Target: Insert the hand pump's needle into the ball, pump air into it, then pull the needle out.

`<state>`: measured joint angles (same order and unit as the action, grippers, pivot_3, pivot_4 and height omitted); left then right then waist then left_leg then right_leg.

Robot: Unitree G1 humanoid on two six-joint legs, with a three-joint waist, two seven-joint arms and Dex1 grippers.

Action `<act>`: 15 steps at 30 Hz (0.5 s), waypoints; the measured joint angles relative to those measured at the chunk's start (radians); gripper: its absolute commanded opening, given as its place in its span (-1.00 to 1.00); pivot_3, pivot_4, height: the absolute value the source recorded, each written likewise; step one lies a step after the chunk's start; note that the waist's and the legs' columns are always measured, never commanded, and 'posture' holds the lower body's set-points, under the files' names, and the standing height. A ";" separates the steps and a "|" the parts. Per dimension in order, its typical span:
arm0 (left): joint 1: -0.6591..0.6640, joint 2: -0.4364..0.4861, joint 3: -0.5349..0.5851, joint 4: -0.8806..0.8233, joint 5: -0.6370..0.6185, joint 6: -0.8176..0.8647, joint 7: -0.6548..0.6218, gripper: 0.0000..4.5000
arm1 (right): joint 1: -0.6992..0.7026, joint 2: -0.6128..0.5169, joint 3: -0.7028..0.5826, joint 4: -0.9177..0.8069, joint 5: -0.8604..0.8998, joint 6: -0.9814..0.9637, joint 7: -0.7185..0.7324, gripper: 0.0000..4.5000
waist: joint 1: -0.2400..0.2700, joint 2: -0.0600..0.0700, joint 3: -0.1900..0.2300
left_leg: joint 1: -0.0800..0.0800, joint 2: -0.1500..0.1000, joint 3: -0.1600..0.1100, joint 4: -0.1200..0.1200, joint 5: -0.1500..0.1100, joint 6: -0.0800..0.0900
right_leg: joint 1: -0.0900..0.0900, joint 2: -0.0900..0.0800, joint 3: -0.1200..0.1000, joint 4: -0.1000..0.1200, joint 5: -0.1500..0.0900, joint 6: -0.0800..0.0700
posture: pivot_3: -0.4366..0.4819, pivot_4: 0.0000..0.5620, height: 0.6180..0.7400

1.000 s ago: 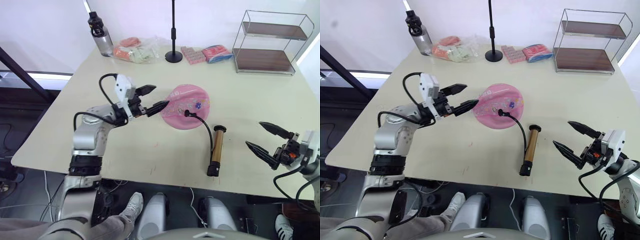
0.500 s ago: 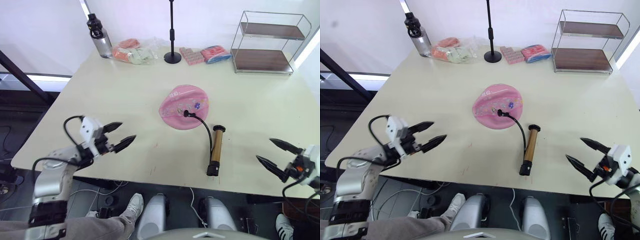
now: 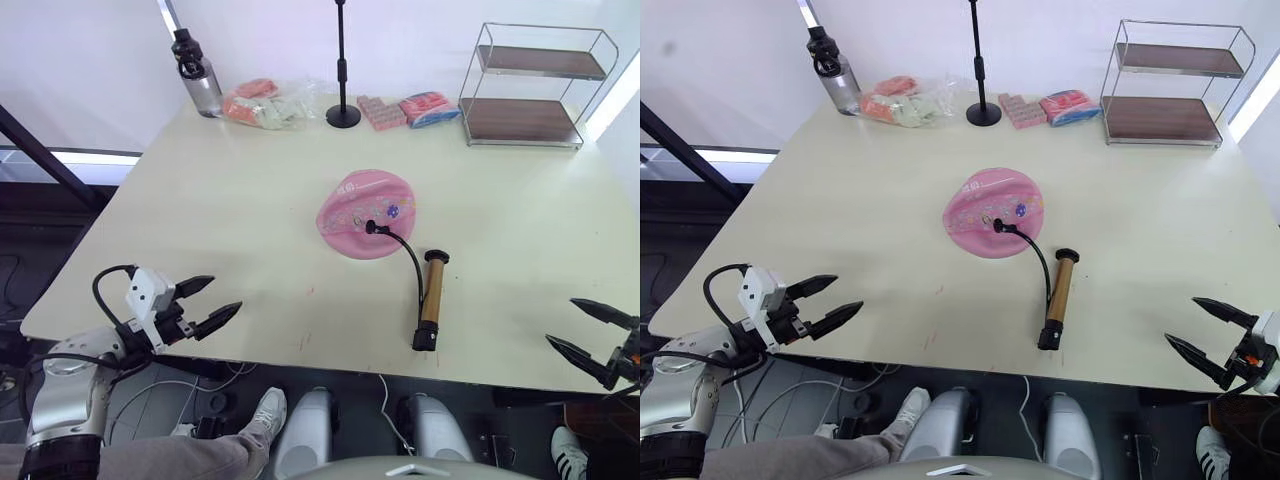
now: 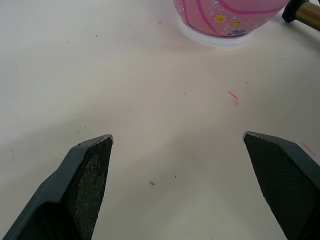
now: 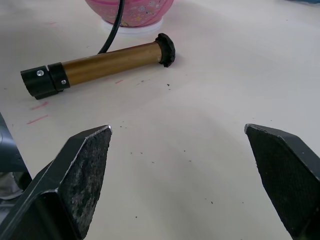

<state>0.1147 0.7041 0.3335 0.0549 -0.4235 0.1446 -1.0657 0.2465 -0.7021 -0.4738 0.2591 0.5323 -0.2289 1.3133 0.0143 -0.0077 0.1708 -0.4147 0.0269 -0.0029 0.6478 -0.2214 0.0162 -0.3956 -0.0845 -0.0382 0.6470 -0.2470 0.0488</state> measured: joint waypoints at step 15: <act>-0.018 -0.093 -0.296 -0.490 -0.001 0.402 0.279 0.97 | 0.100 0.004 0.004 -0.331 0.145 0.182 0.011 1.00 | 0.002 0.000 0.000 | 0.000 -0.001 -0.001 0.001 0.000 0.001 | 0.000 0.002 0.003 0.001 0.000 0.001 | -0.05 -0.47 1.00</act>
<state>0.0969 0.6114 0.0379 -0.4346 -0.4244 0.5470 -0.7871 0.3467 -0.6984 -0.4694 -0.0722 0.6771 -0.0465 1.3243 0.0166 -0.0074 0.1706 -0.4142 0.0254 -0.0038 0.6489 -0.2218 0.0171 -0.3955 -0.0820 -0.0350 0.6476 -0.2468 0.0493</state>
